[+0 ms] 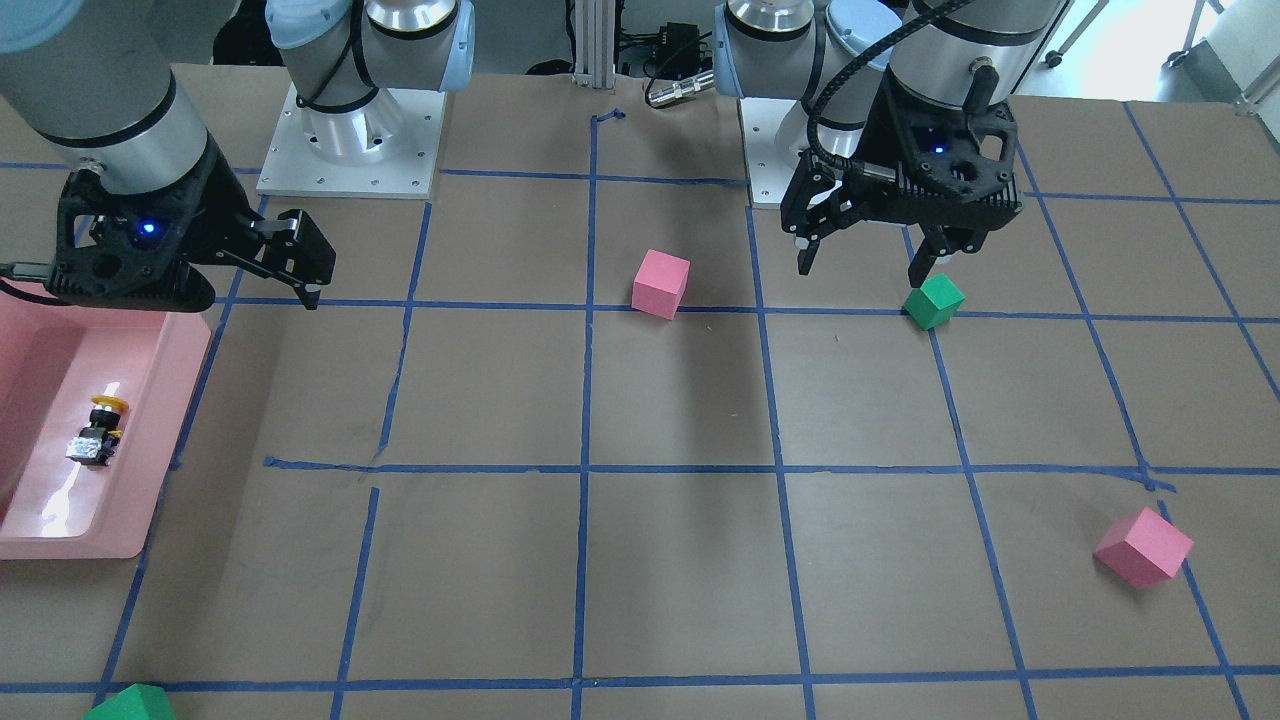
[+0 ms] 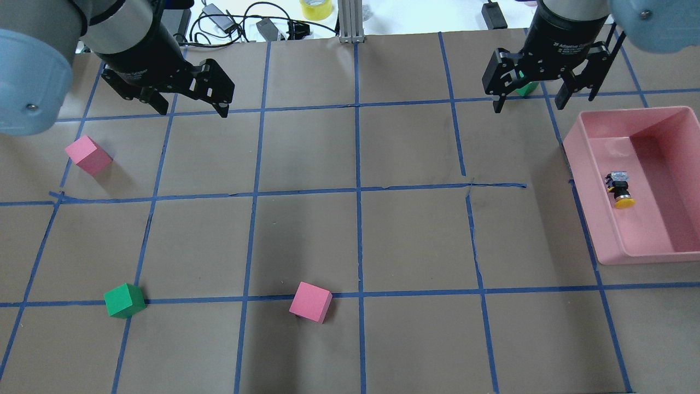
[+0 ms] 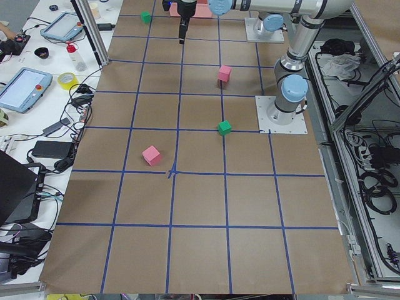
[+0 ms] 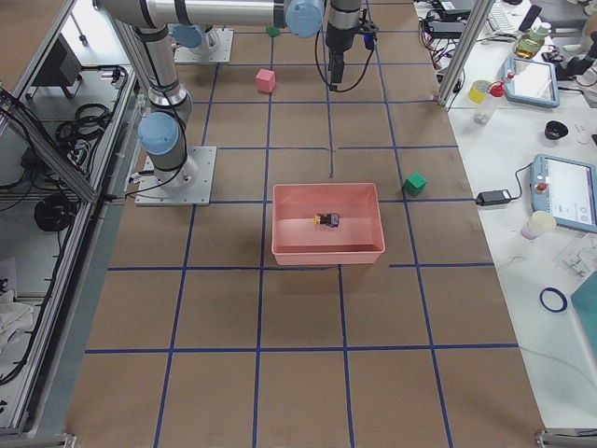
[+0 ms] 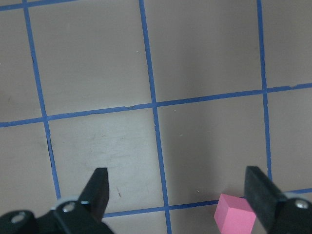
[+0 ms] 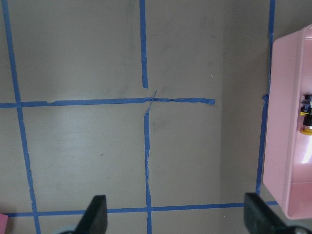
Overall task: Align button upright
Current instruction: 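Move the right gripper over the pink tray and lower onto the yellow button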
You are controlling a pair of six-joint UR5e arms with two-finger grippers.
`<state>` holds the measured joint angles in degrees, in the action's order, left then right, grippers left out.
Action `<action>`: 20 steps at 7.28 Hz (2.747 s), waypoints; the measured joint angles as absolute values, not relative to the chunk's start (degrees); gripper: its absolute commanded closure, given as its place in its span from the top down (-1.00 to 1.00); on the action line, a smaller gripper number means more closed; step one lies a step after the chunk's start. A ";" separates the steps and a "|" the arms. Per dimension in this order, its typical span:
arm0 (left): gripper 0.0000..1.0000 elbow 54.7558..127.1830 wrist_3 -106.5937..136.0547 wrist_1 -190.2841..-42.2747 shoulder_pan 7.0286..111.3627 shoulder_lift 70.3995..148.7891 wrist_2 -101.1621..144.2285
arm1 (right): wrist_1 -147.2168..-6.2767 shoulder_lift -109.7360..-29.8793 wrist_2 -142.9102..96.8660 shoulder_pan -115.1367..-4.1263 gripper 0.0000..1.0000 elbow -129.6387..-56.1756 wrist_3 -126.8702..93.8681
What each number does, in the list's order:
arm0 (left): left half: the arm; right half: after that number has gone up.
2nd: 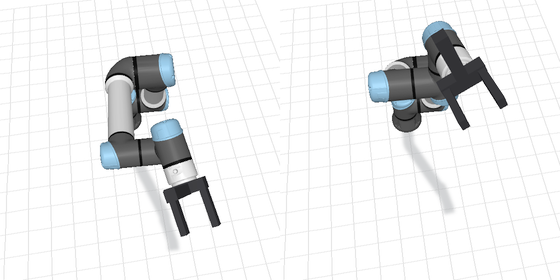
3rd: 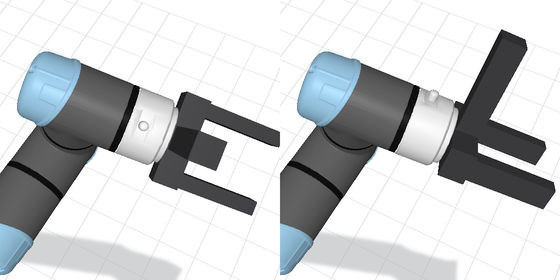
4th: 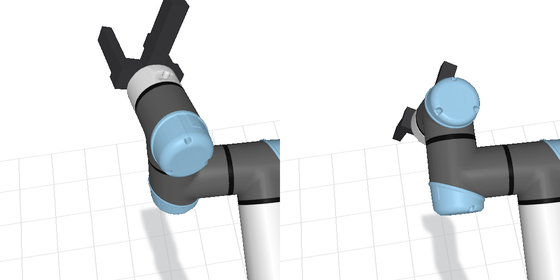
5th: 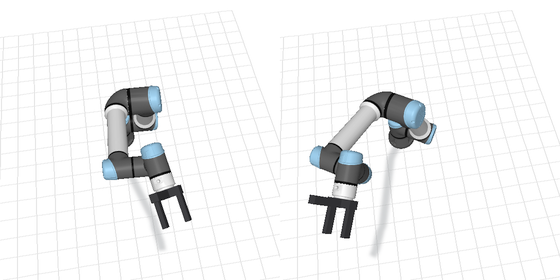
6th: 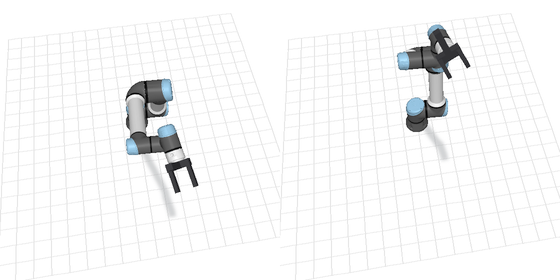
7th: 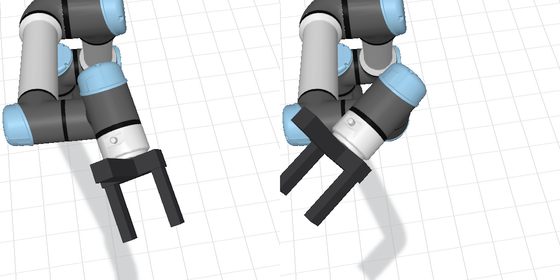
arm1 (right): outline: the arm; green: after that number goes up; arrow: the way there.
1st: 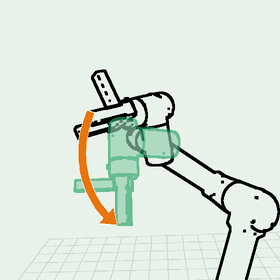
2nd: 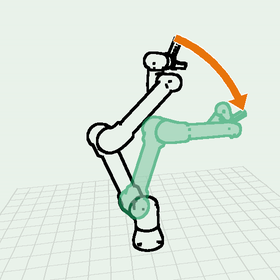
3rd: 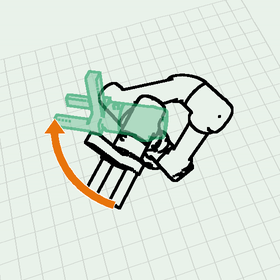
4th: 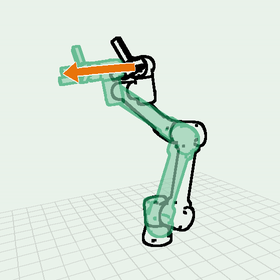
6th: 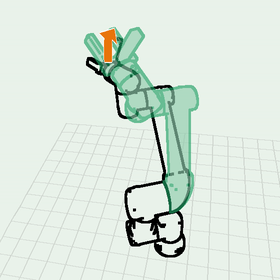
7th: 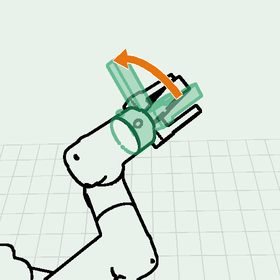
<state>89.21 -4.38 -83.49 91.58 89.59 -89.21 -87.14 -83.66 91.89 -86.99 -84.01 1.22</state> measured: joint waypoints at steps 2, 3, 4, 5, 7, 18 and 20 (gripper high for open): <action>1.00 89.21 -4.33 -83.50 91.58 89.58 -89.21 | -87.49 -83.29 92.00 -80.35 1.00 -84.88 1.93; 1.00 89.21 -4.35 -83.50 91.58 89.57 -89.21 | -88.64 -83.15 92.93 -76.30 1.00 -86.46 2.82; 1.00 89.21 -4.33 -83.50 91.58 89.56 -89.21 | -91.83 -83.03 94.47 -72.48 1.00 -88.48 6.31; 1.00 89.21 -4.31 -83.50 91.58 89.56 -89.21 | -97.00 -82.63 95.86 -69.04 1.00 -90.89 12.22; 1.00 89.21 -4.34 -83.49 91.58 89.56 -89.21 | -105.64 -81.11 97.02 -61.83 1.00 -96.63 20.45; 1.00 89.21 -4.34 -83.53 91.58 89.58 -89.13 | -120.70 -70.10 101.24 -58.26 0.92 -107.99 22.35; 1.00 89.21 -4.39 -83.52 91.58 89.56 -89.12 | -120.87 -69.43 101.36 -57.77 0.49 -108.01 22.25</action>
